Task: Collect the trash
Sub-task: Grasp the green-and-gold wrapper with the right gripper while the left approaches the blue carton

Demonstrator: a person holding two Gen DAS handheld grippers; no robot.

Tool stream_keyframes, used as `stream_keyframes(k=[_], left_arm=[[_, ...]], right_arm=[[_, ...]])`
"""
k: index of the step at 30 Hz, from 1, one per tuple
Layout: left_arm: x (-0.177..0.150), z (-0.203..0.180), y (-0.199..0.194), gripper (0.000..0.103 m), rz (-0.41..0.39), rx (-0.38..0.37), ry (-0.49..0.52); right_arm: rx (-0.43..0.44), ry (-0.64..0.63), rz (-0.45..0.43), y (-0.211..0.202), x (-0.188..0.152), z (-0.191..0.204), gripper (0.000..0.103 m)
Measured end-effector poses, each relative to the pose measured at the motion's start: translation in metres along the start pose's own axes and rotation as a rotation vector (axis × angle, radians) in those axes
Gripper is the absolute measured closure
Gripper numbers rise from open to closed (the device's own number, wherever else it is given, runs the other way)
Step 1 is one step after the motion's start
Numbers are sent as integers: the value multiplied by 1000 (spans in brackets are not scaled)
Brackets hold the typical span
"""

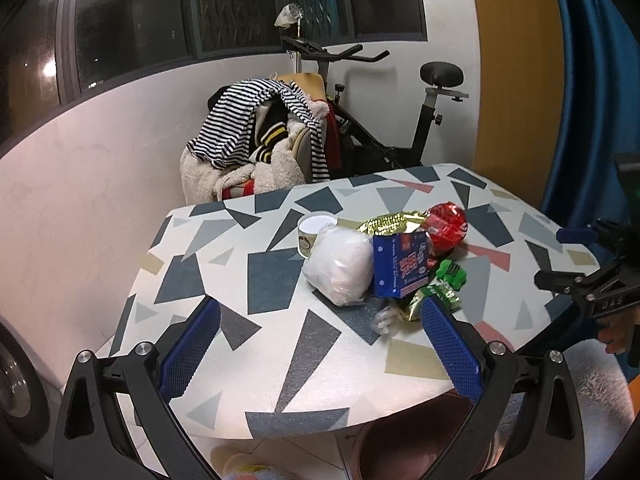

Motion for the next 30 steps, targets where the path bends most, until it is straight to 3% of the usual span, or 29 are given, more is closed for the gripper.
stream_keyframes(k=[4, 10, 12, 19, 22, 24, 25, 27, 30], left_arm=[[-12, 7, 19, 5, 43, -39, -37], [-35, 24, 48, 5, 104, -81, -165], [-41, 28, 53, 5, 108, -75, -189], [-53, 38, 65, 7, 130, -41, -200], [-56, 38, 69, 14, 141, -53, -202], [-56, 36, 71, 17, 145, -58, -201], [-57, 35, 71, 18, 146, -62, -200], [-56, 32, 72, 22, 144, -69, -194], [-54, 26, 74, 27, 140, -85, -187]], right_arm=[[30, 4, 46, 33, -7, 12, 5], [51, -157, 97, 88, -11, 41, 7], [69, -198, 115, 104, -10, 48, 14], [57, -382, 154, 150, -16, 65, 15], [59, -423, 168, 158, -17, 68, 16], [73, -432, 195, 161, -22, 69, 33], [69, -437, 191, 158, -22, 69, 34], [78, -430, 183, 152, -23, 69, 49], [118, -388, 172, 136, -22, 66, 58]])
Point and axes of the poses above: each gripper's, at about its wrist camera, not at the fingertips, and y roughly the way its jaws point, z to its left, x to its top, the point moved 9 cm from there along y, roughly the way its jaws point, and after that the axes turned 12 degrees about y, right-handed, at the moved point
